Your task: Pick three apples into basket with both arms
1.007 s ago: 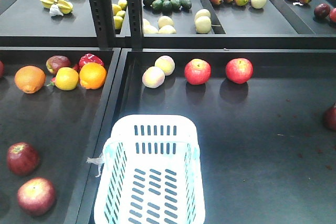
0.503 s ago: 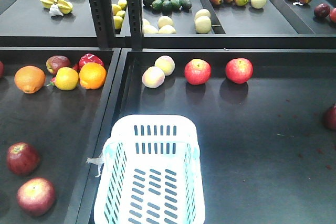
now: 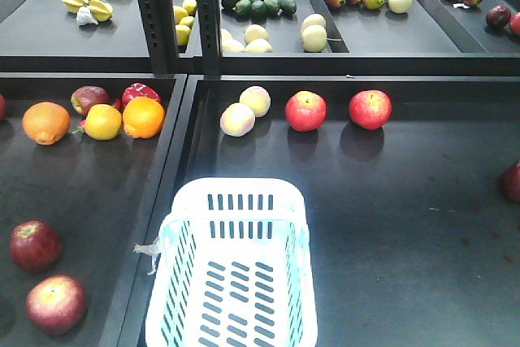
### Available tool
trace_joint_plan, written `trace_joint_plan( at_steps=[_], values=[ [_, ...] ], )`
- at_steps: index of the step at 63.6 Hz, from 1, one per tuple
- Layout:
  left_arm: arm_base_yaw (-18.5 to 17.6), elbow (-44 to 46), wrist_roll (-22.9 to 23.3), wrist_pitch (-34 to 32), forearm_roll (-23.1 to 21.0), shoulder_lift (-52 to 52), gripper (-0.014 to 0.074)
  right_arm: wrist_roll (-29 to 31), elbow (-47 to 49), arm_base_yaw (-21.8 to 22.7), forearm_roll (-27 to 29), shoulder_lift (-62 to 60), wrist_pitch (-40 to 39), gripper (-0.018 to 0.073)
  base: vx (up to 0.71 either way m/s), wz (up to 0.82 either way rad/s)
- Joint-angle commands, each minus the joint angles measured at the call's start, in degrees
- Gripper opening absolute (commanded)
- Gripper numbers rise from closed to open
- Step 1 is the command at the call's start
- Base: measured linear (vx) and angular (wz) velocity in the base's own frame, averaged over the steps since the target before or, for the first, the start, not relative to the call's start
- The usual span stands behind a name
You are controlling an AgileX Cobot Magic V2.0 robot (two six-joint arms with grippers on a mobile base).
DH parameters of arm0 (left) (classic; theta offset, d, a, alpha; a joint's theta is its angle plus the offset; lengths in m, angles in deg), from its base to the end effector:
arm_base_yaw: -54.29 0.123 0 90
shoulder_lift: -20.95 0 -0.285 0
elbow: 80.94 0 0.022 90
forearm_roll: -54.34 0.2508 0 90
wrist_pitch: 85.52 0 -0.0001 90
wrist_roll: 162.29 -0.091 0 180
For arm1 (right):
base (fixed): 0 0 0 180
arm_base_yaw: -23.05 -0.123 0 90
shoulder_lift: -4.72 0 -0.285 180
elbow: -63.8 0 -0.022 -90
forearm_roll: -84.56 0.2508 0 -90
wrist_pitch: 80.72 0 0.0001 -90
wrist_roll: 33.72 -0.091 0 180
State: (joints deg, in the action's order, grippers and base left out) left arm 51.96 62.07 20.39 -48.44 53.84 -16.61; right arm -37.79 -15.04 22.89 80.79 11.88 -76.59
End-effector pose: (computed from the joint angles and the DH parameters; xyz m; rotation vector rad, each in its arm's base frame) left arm 0.0944 -0.0043 0.3511 -0.0093 1.9489 -0.0676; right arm 0.0569 -0.0003 0.1977 0.0058 1.5729 0.0027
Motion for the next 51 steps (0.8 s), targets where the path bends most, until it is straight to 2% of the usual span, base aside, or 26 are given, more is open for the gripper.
trace_joint_plan(
  at_steps=[1, 17, 32, 39, 51],
  values=[
    [0.0, 5.1, -2.7, 1.3, -0.6, -4.4, -0.0006, 0.2, -0.8, 0.1, -0.5, 0.1, -4.1, -0.0009, 0.00, 0.00],
    [0.0, 7.7, -2.7, 7.8, -0.6, -9.7, -0.0006, 0.2, -0.8, 0.1, -0.5, 0.1, -4.1, -0.0009, 0.00, 0.00],
    [0.0, 7.7, -2.7, 9.0, -0.6, -9.8, 0.0040, 0.2, -0.8, 0.1, -0.5, 0.1, -4.1, -0.0009, 0.00, 0.00],
    [0.0, 7.7, -2.7, 9.3, -0.6, -9.8, 0.0149, 0.2, -0.8, 0.1, -0.5, 0.1, -4.1, -0.0009, 0.00, 0.00],
    [0.0, 7.7, -2.7, 9.5, -0.6, -9.8, 0.0470, 0.2, -0.8, 0.1, -0.5, 0.1, -4.1, -0.0009, 0.00, 0.00]
  ],
)
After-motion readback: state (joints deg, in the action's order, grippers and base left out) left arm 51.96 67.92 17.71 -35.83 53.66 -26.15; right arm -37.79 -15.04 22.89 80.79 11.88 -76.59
